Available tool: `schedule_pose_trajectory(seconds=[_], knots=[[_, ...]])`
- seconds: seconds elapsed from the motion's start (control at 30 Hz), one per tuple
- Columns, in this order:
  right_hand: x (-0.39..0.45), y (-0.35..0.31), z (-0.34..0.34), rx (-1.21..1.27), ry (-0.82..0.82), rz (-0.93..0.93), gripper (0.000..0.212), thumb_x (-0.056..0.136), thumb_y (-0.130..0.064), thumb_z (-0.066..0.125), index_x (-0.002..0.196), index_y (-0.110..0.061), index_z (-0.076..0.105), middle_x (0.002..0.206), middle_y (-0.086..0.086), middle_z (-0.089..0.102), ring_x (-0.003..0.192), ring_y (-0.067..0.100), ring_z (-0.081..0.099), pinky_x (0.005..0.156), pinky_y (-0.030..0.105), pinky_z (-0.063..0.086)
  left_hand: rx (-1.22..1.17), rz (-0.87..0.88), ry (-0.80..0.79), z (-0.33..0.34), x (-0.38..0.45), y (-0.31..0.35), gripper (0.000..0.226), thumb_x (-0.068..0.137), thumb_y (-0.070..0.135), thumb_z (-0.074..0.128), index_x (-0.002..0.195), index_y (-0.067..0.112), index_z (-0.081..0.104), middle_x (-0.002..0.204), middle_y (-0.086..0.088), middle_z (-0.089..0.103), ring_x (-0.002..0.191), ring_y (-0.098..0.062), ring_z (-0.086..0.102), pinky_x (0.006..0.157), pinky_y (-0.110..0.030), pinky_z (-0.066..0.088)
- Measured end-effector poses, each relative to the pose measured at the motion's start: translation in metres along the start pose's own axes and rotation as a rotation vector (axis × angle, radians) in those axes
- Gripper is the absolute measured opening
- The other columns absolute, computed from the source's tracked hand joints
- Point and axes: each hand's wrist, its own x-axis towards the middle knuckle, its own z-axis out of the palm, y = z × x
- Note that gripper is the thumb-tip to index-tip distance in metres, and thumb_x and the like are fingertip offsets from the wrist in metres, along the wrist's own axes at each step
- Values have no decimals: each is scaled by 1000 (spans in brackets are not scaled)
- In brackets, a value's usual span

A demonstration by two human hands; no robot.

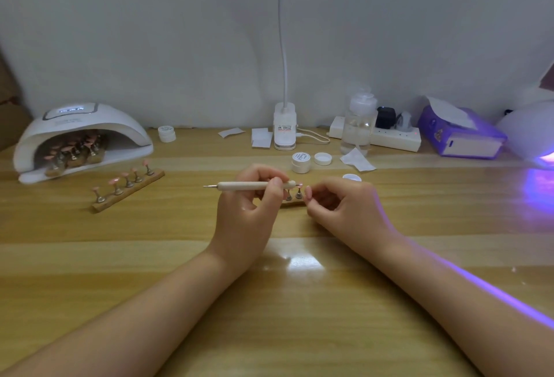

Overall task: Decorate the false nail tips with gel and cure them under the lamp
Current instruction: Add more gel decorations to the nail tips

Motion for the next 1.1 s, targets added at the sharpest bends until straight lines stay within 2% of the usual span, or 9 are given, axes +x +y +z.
schedule_pose_trajectory(seconds=[0.17,0.3,0.4,0.63,1.1], knots=[[1,0,0,36,7,-7,4,80,-11,72,80,-13,75,68,-6,69,62,8,62,62,19,50,43,2,-17,1,0,-1,11,85,20,53,79,19,63,69,15,66,69,-10,63,67,-33,53],[0,0,-1,21,-6,-43,7,79,-9,72,83,-14,75,70,-7,70,63,7,62,61,15,47,77,-1,-15,3,-1,-2,11,85,22,54,79,21,64,69,14,66,71,-19,64,71,-45,54],[0,0,-1,17,0,-59,9,78,-7,72,83,-14,75,70,-7,70,65,7,62,62,15,48,89,-3,-12,3,-1,-2,11,85,23,54,79,22,64,71,14,66,73,-24,64,72,-50,53],[0,0,-2,0,-7,-82,8,79,-7,71,84,-12,76,71,-5,70,63,8,62,63,24,51,92,-8,-20,3,-1,-1,11,85,23,54,79,24,63,73,13,67,73,-24,65,71,-51,53],[0,-2,-3,-16,-16,-105,10,79,-7,70,86,-12,76,72,-5,70,63,7,61,63,25,52,85,-17,-45,2,-2,-3,11,85,21,53,80,23,64,74,14,67,74,-19,66,72,-50,54]])
